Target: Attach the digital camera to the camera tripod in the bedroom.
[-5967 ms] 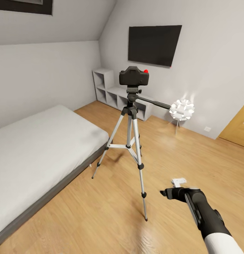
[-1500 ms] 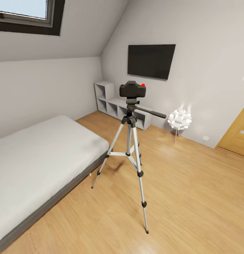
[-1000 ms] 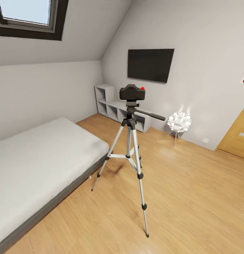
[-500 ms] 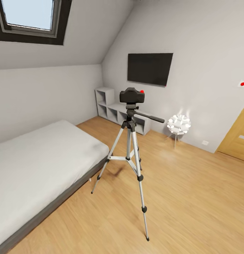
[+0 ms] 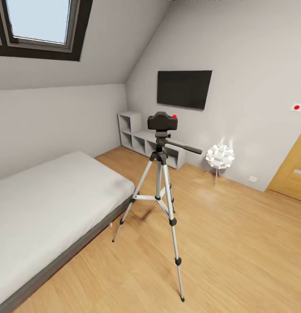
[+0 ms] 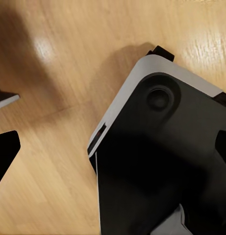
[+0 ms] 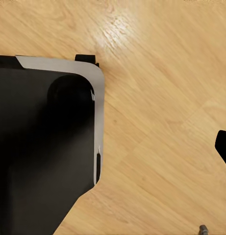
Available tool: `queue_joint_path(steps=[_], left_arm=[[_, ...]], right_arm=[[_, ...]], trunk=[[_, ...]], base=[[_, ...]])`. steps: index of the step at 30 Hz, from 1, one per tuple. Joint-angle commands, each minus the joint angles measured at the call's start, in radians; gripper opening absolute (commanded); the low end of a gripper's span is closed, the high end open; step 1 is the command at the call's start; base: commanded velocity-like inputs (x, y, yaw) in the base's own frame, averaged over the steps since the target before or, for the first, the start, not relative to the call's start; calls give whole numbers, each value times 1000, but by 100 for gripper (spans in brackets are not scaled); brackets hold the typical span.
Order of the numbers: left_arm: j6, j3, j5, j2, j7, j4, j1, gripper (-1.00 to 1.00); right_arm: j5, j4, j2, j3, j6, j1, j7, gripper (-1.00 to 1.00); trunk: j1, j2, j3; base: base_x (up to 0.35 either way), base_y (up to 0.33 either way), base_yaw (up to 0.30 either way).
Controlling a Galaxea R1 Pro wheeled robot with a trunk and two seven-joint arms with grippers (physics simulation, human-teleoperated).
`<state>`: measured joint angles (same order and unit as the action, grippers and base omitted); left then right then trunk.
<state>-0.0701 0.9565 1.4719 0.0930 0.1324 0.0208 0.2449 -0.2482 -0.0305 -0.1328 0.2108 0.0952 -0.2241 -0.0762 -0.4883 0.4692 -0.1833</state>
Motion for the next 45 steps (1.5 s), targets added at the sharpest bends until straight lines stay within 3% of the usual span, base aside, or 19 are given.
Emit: queue_joint_path(steps=[1, 45], left_arm=[[-4, 8, 7, 1, 6, 2, 1, 100], [-4, 9, 7, 1, 6, 2, 1, 100]], right_arm=[[-8, -3, -1, 9, 6, -1, -2, 100], [-11, -3, -4, 9, 7, 8, -13, 100]], trunk=[[0, 2, 0], [0, 2, 70]], base=[[0, 0, 0], [0, 0, 0]])
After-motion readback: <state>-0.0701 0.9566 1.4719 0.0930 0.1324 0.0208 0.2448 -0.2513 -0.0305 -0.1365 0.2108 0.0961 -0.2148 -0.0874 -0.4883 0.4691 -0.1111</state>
